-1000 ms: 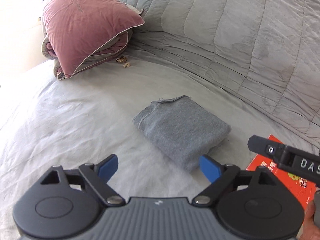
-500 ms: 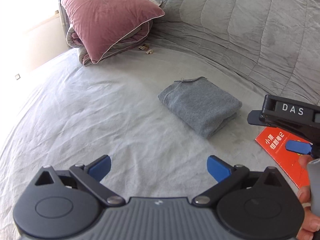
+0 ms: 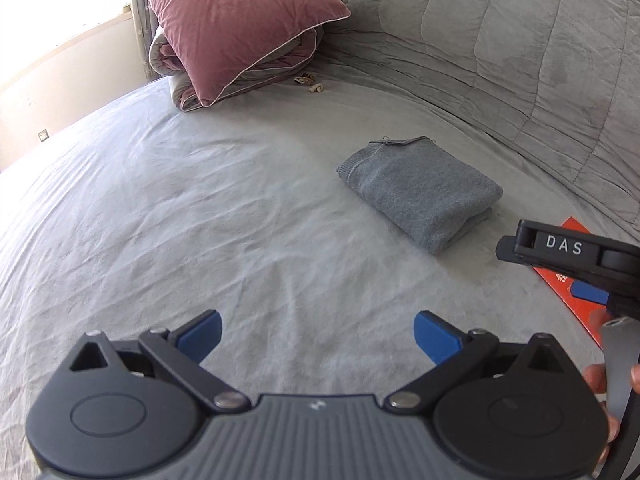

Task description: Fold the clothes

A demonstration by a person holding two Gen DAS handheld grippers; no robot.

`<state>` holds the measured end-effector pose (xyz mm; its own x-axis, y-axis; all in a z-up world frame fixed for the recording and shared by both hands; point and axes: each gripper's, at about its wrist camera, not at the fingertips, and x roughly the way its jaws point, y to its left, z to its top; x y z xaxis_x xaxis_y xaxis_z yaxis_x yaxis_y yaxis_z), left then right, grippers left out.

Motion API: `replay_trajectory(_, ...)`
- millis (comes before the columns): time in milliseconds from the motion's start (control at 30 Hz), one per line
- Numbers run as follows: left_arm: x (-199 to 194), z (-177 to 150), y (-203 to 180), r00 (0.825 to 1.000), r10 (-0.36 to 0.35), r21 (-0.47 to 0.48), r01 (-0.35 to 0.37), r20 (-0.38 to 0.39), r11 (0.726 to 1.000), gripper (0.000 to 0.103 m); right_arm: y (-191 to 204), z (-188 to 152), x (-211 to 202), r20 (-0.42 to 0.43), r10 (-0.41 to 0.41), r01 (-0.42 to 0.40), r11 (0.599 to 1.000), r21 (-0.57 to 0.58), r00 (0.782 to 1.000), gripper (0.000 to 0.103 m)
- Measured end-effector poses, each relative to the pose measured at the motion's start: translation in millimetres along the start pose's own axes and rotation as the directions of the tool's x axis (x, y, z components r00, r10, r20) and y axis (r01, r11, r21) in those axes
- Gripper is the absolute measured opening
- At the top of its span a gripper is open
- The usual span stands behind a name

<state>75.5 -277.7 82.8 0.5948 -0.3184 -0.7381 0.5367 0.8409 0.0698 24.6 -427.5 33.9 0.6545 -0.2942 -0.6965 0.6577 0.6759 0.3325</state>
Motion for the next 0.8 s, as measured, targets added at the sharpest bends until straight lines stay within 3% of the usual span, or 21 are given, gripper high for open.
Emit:
replay_trajectory(200,12,-5,7,1.0,0.018,-0.024,-0.018,-0.005,1.0,0.102,22,-4,-2,0.002,0.043,-0.043,0.998,-0.042,0.999,0.103)
replay_trajectory(800,20,-3,6,1.0,-0.031,-0.029,0.03,-0.006,0.999,0.102,28,-2,-12,0.052,0.023,-0.019,0.998,-0.068,0.998,0.103)
